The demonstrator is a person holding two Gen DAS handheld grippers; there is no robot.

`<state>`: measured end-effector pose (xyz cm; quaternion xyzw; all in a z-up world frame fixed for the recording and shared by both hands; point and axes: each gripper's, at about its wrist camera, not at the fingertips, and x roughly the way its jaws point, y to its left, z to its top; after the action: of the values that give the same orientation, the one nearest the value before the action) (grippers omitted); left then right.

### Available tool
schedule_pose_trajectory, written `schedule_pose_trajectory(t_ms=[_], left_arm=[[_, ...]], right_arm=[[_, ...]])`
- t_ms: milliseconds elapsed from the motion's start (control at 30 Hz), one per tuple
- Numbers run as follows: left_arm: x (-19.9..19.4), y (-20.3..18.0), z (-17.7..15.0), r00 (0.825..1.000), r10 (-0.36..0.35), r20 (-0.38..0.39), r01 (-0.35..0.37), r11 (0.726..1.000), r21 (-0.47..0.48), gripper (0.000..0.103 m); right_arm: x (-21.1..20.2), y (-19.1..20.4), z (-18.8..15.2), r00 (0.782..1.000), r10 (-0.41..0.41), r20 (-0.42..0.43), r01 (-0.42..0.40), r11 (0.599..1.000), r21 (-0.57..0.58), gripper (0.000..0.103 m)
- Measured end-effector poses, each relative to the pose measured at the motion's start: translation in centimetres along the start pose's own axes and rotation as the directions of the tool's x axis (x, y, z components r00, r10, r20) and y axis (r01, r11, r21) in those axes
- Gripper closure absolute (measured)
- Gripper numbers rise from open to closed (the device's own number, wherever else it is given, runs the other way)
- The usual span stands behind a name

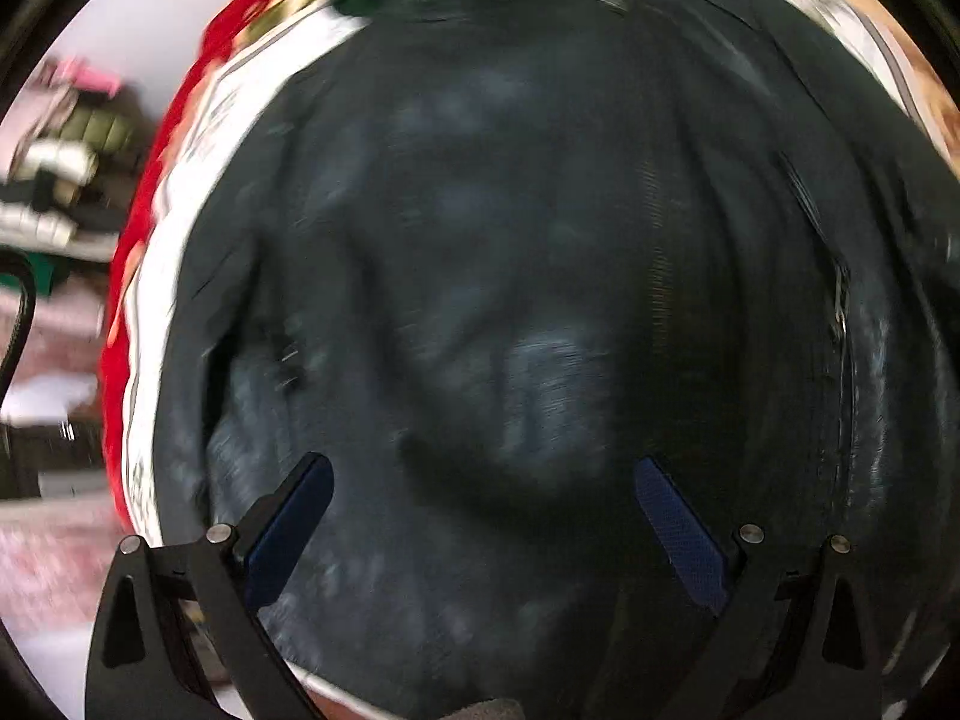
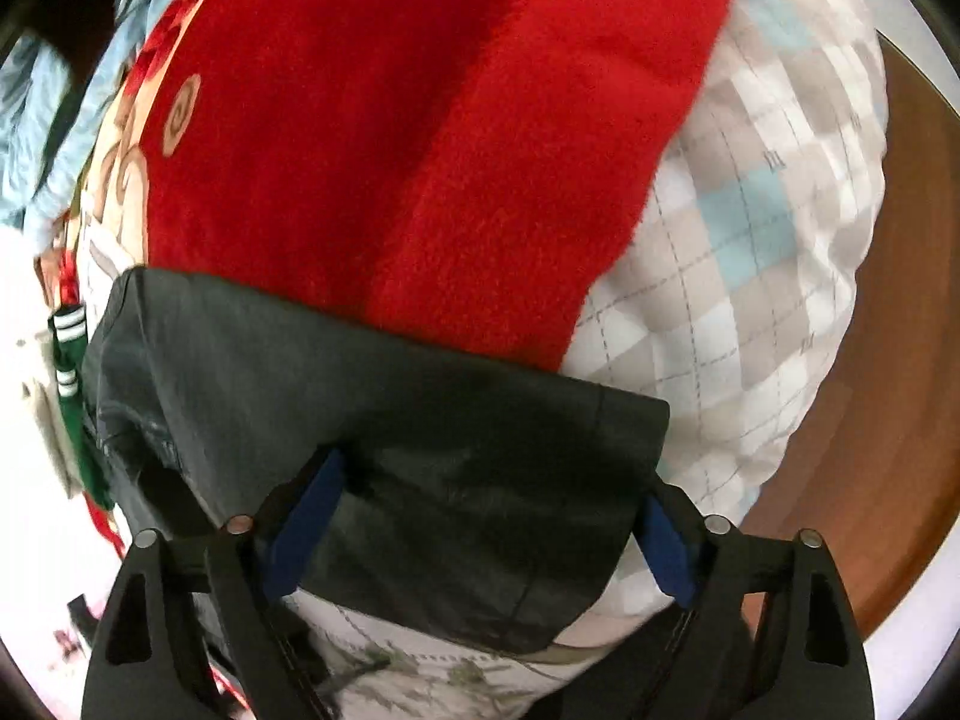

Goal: Fold large clothes

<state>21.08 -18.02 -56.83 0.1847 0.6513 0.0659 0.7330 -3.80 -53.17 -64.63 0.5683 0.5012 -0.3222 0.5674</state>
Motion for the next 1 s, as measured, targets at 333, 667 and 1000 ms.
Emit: schedule_pose_trajectory(t_ms=[333,667,1000], left_arm=[[-2.1,-2.4,-0.1,0.995,-0.022,0.092,0.013,0.996,0.091,0.000],[-3.5,4.5,4.0,0.991,-0.060,0.122,0.068,0.996,-0.057,0.000],[0.3,16.5,5.4,0.996,-0.035,0.080,0.059,0.942,-0.330,0.000]], right_arm=[[-8.8,3.0,0.0,0.980,0.158,0.125,-0.159,0.987,0.004,0.075],[-17.5,20.9,0.3,0.913,0.391,0.118,-0.350,0.898,-0.268,0.077],[-7.1,46.6,-13.9,0.900,0.401,-0.169,-0.412,0.661,-0.627,0.077]])
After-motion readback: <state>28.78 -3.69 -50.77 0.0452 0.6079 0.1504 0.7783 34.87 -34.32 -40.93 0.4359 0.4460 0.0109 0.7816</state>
